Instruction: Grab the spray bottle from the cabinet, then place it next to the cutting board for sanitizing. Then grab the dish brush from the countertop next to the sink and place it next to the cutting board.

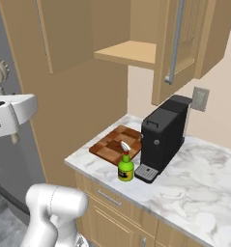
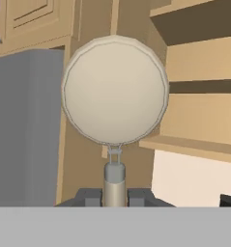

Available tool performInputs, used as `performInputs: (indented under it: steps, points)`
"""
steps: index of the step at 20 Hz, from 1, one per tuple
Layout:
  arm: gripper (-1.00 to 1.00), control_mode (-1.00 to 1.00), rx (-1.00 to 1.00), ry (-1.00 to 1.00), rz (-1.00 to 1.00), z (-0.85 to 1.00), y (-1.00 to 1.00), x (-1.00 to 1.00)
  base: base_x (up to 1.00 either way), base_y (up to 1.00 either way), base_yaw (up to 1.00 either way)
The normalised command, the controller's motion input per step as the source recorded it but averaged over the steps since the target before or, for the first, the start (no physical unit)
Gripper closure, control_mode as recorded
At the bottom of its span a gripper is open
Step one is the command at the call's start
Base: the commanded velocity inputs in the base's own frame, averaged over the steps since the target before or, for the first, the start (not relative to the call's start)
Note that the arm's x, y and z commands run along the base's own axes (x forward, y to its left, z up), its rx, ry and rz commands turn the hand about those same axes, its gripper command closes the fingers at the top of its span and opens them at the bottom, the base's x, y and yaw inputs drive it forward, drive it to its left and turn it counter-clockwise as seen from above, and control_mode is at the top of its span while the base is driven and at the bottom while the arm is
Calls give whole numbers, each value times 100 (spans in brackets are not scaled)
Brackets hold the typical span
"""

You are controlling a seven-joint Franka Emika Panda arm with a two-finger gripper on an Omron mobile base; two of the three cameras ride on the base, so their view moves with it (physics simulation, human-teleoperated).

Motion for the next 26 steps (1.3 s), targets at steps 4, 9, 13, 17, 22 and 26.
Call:
performInputs:
  steps: [4,9,13,17,22,26]
  points:
    - [100,-100,0,11,11,-20,-6,1,0,0,0]
    - [100,-100,-3,17,16,-31,-9,18,0,0,0]
    - [100,-100,-8,19,15,-40,-8,39,0,0,0]
    - [100,-100,-14,14,12,-45,0,47,0,0,0]
    - [100,-100,-18,16,12,-48,0,42,0,0,0]
    - [100,-100,-22,12,11,-50,0,37,0,0,0]
